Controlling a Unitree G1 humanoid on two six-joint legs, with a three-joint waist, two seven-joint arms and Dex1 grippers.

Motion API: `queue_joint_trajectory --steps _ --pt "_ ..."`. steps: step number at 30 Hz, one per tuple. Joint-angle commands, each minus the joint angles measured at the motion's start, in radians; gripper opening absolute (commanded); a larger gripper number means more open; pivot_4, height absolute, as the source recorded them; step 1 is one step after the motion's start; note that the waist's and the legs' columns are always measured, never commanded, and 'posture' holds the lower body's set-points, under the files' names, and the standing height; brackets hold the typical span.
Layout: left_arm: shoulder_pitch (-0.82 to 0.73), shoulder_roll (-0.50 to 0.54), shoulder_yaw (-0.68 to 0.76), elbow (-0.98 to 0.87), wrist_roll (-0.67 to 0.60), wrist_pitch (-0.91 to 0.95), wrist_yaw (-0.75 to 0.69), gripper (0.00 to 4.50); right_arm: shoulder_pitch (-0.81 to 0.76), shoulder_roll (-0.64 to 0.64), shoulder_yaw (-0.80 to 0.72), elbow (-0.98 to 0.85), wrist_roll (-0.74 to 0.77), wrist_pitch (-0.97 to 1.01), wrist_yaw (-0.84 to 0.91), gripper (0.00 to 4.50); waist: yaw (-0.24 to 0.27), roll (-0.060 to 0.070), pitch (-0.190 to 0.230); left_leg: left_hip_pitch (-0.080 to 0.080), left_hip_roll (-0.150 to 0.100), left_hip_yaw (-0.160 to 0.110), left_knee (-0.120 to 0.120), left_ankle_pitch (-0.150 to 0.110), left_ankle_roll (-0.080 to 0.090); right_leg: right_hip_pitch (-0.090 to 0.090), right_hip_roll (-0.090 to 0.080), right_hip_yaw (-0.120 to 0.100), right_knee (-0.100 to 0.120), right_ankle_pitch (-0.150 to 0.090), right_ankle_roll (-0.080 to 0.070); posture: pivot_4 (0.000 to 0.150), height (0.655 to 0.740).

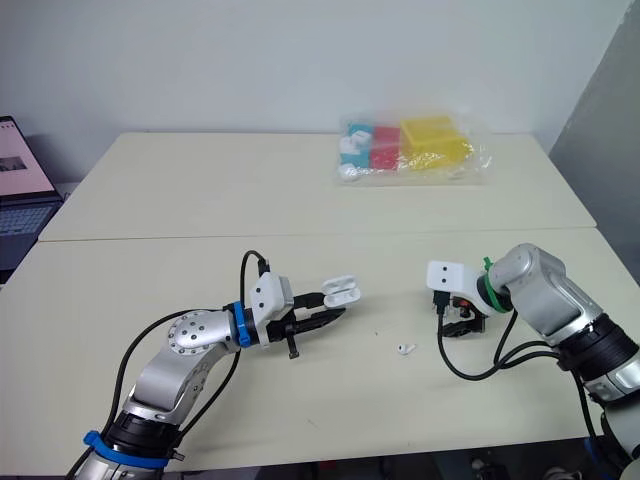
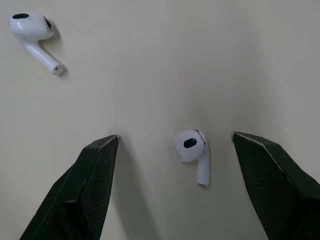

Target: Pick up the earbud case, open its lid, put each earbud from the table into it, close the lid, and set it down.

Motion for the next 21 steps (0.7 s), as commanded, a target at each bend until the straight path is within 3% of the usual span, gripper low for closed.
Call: queue_joint_trajectory --steps 1,5,8,16,21 --pt "-0.004 -0.007 -0.001 -0.038 -0.002 -0.018 0.008 0.79 -0.015 -0.007 -0.011 0.01 -0.019 -0.026 0.038 3.76 0.0 0.0 0.0 0.0 0.0 0.0 0.0 0.0 0.0 0.0 0.0 0.0 0.0 0.0 0.0 0.15 0.74" --pt "-0.011 -0.012 -0.002 -0.031 0.0 -0.019 0.007 0.79 -0.01 0.005 -0.02 0.026 -0.025 -0.043 0.051 3.76 0.0 0.0 0.0 0.0 0.0 0.0 0.0 0.0 0.0 0.0 0.0 -0.001 0.0 0.0 0.0 0.15 0.74" --pt "-0.013 -0.015 -0.006 -0.032 0.001 -0.018 0.006 0.79 -0.014 0.019 -0.023 0.049 -0.035 -0.059 0.055 3.24 0.0 0.0 0.0 0.0 0.0 0.0 0.0 0.0 0.0 0.0 0.0 0.0 0.0 0.0 0.0 0.15 0.74" --pt "-0.014 -0.015 -0.008 -0.041 0.0 -0.01 0.004 0.79 -0.015 0.032 -0.023 0.052 -0.044 -0.066 0.076 0.55 -0.001 0.0 0.0 0.001 0.0 0.0 0.0 0.0 0.0 0.001 0.0 -0.001 0.001 0.0 0.0 0.15 0.74" --pt "-0.01 -0.014 -0.01 -0.041 0.004 -0.012 0.004 0.79 0.01 -0.003 -0.035 0.011 -0.033 -0.071 0.112 0.39 0.0 0.0 0.0 0.001 0.0 0.0 0.0 0.0 0.0 0.001 0.0 0.0 0.0 0.0 0.0 0.15 0.74"
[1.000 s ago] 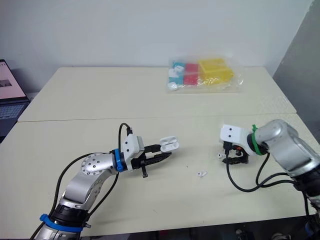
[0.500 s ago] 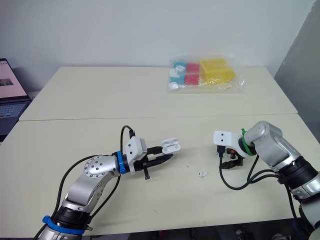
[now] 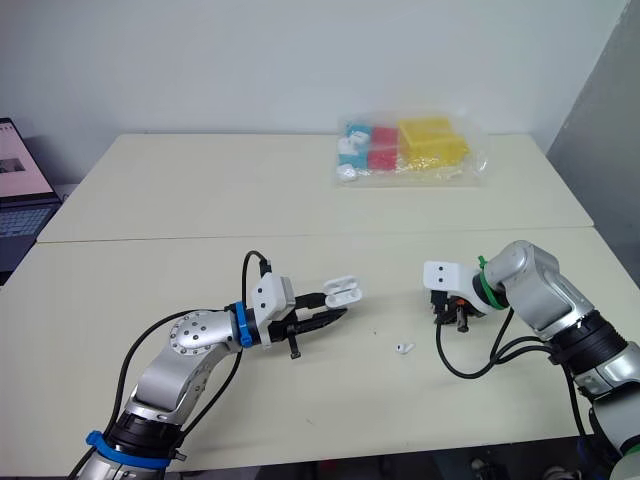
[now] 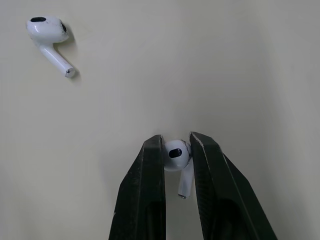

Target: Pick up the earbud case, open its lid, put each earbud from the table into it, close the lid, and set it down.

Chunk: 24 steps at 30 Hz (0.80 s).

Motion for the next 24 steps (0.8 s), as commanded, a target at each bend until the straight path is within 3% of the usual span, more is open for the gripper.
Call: queue_joint_trajectory --steps 1,10,21,22,24 --pt "-0.006 -0.005 -0.007 -0.04 -0.001 -0.013 0.005 0.79 0.028 -0.046 -0.029 -0.052 0.008 -0.012 0.048 0.39 0.0 0.0 0.0 0.0 0.0 0.0 0.0 0.0 0.0 0.0 0.0 0.0 0.0 0.0 0.0 0.15 0.74" --pt "0.009 -0.012 -0.003 -0.045 -0.002 -0.015 0.022 0.79 0.206 -0.26 -0.115 -0.167 0.033 -0.1 0.133 0.39 0.014 0.0 0.0 -0.001 0.0 0.0 0.0 0.0 0.0 0.0 -0.001 0.0 -0.001 0.0 0.0 0.15 0.74" --pt "-0.006 -0.003 -0.004 -0.051 -0.003 -0.003 0.021 0.79 0.238 -0.237 -0.147 -0.114 -0.027 -0.168 0.065 0.39 0.0 0.0 0.0 0.004 0.0 0.001 0.0 0.0 0.0 0.003 0.001 0.001 0.001 0.001 0.0 0.15 0.74" --pt "-0.005 -0.002 -0.004 -0.055 -0.003 -0.001 0.023 0.79 0.244 -0.236 -0.155 -0.118 -0.023 -0.161 0.062 1.1 0.0 0.0 0.0 0.004 0.0 0.0 0.0 0.0 0.0 0.003 0.001 0.001 0.001 0.001 0.0 0.15 0.74" --pt "0.0 -0.002 -0.006 -0.063 -0.003 0.004 0.025 0.79 0.256 -0.244 -0.164 -0.129 -0.02 -0.161 0.069 1.71 0.0 0.0 0.0 0.004 0.0 0.0 0.0 0.0 0.0 0.003 0.0 0.001 0.001 0.001 0.0 0.15 0.74"
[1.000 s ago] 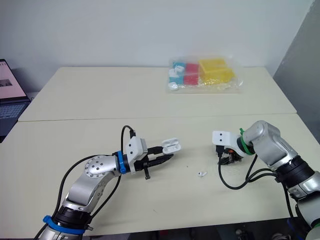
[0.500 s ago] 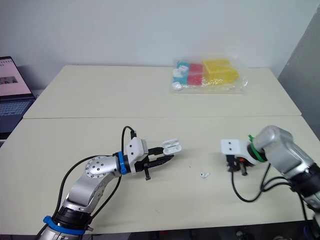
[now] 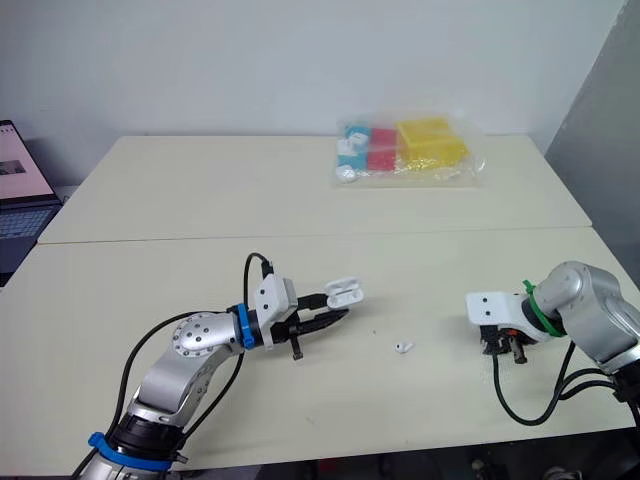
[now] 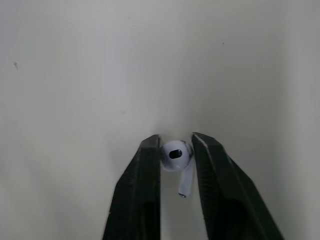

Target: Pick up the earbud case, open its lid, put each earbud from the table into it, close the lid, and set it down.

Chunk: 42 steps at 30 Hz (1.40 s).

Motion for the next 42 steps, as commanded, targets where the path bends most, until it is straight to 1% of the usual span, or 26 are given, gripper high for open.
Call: queue_joint_trajectory --steps 1,3,7,12,16,21,23,34,42 --pt "-0.002 0.003 0.003 -0.064 -0.009 0.005 0.008 0.79 0.023 -0.007 -0.051 -0.021 -0.001 0.006 -0.025 2.08 0.0 0.0 0.0 0.0 0.0 0.0 0.0 0.0 0.0 0.0 0.0 0.0 0.0 0.0 0.0 0.15 0.74" --pt "0.004 0.002 0.004 -0.07 -0.012 0.013 0.01 0.79 0.033 -0.004 -0.085 -0.043 0.013 0.027 -0.039 2.74 0.0 0.0 0.0 0.0 0.0 0.0 0.0 0.0 0.0 0.0 0.0 0.0 0.0 0.0 0.0 0.15 0.74" --pt "0.018 0.003 0.006 -0.086 -0.013 0.027 0.013 0.79 0.066 -0.027 -0.16 -0.123 0.083 0.086 -0.026 2.76 0.0 0.0 0.0 0.0 0.0 0.0 0.0 0.0 0.0 0.0 0.0 0.0 0.0 0.0 0.0 0.15 0.74" --pt "0.035 0.013 0.013 -0.097 -0.012 0.038 0.017 0.79 0.147 -0.109 -0.235 -0.29 0.124 0.196 -0.028 2.76 0.003 0.0 0.0 0.0 0.0 0.0 -0.001 0.0 0.0 0.0 0.0 -0.001 -0.001 0.0 0.0 0.15 0.74" --pt "0.047 0.025 0.021 -0.105 -0.011 0.04 0.025 0.79 0.137 -0.131 -0.153 -0.341 0.021 0.223 -0.074 2.76 0.001 0.0 0.0 0.0 0.0 0.0 0.0 0.0 0.0 0.0 0.0 0.0 -0.001 0.0 0.001 0.15 0.74" --pt "0.056 0.03 0.02 -0.106 -0.009 0.031 0.032 0.79 0.121 -0.128 -0.088 -0.362 -0.035 0.25 -0.074 2.76 0.001 0.0 0.0 0.001 0.0 0.0 0.0 0.0 0.0 0.0 0.0 0.0 0.0 0.0 0.0 0.15 0.74" --pt "0.058 0.027 0.016 -0.104 -0.005 0.026 0.035 0.79 0.11 -0.125 -0.058 -0.368 -0.052 0.252 -0.057 2.76 0.001 0.0 0.0 0.001 0.0 0.0 -0.001 0.0 0.0 0.0 0.0 0.0 -0.001 0.0 0.0 0.15 0.74" --pt "0.061 0.012 -0.004 -0.098 0.003 0.017 0.05 0.79 0.004 -0.054 0.042 -0.232 -0.131 0.197 -0.036 2.76 0.0 0.0 0.0 0.001 0.0 0.0 -0.001 0.0 0.0 0.0 0.0 0.0 -0.001 0.0 0.0 0.15 0.74" --pt "0.068 0.01 -0.008 -0.1 0.006 0.013 0.052 0.79 -0.005 -0.035 0.057 -0.188 -0.16 0.174 -0.013 2.76 0.0 0.0 0.0 0.0 0.0 0.0 -0.001 0.0 0.0 0.0 0.0 0.0 -0.001 0.0 0.0 0.15 0.74"
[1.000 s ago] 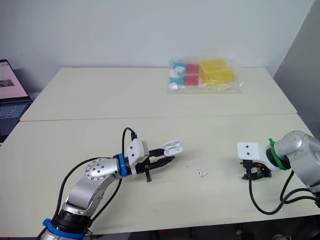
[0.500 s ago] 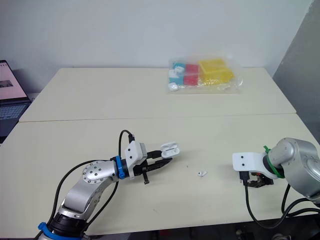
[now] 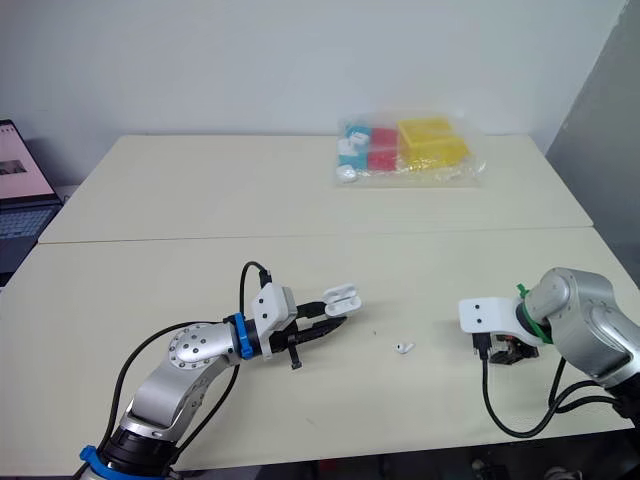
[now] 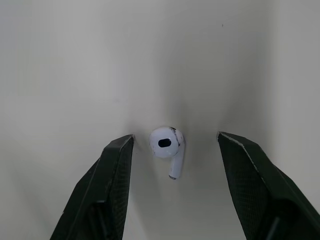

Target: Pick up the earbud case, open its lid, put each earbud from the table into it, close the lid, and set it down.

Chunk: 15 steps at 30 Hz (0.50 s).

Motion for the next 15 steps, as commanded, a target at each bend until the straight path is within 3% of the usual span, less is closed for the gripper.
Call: queue_joint_trajectory --steps 1,7,10,15 --pt "0.002 -0.008 0.0 -0.03 0.0 -0.023 0.007 0.79 -0.01 -0.001 -0.002 0.003 -0.019 -0.015 0.016 2.76 0.0 0.0 0.0 0.0 0.0 0.0 0.0 0.0 0.0 0.0 0.0 0.0 0.0 0.0 0.0 0.15 0.74" --pt "0.001 -0.009 0.0 -0.024 0.003 -0.027 0.006 0.79 -0.01 0.02 -0.003 0.007 -0.03 -0.007 0.027 2.76 0.0 0.0 0.0 0.0 0.0 0.0 0.0 0.0 0.0 0.0 0.0 0.0 0.0 0.0 0.0 0.15 0.74" --pt "0.002 -0.007 0.0 -0.019 0.005 -0.031 0.003 0.79 0.0 0.019 -0.005 -0.005 -0.027 0.002 0.038 2.19 0.0 0.0 0.0 0.0 0.0 0.0 0.0 0.0 0.0 0.0 0.0 0.0 0.0 0.0 0.0 0.15 0.74" --pt "-0.002 -0.007 -0.002 -0.007 0.009 -0.041 -0.002 0.79 -0.003 0.028 -0.007 -0.005 -0.03 0.004 0.044 0.45 -0.001 0.0 0.0 0.002 0.0 0.0 0.0 0.0 0.0 0.002 0.0 0.0 0.0 0.0 0.0 0.15 0.74"
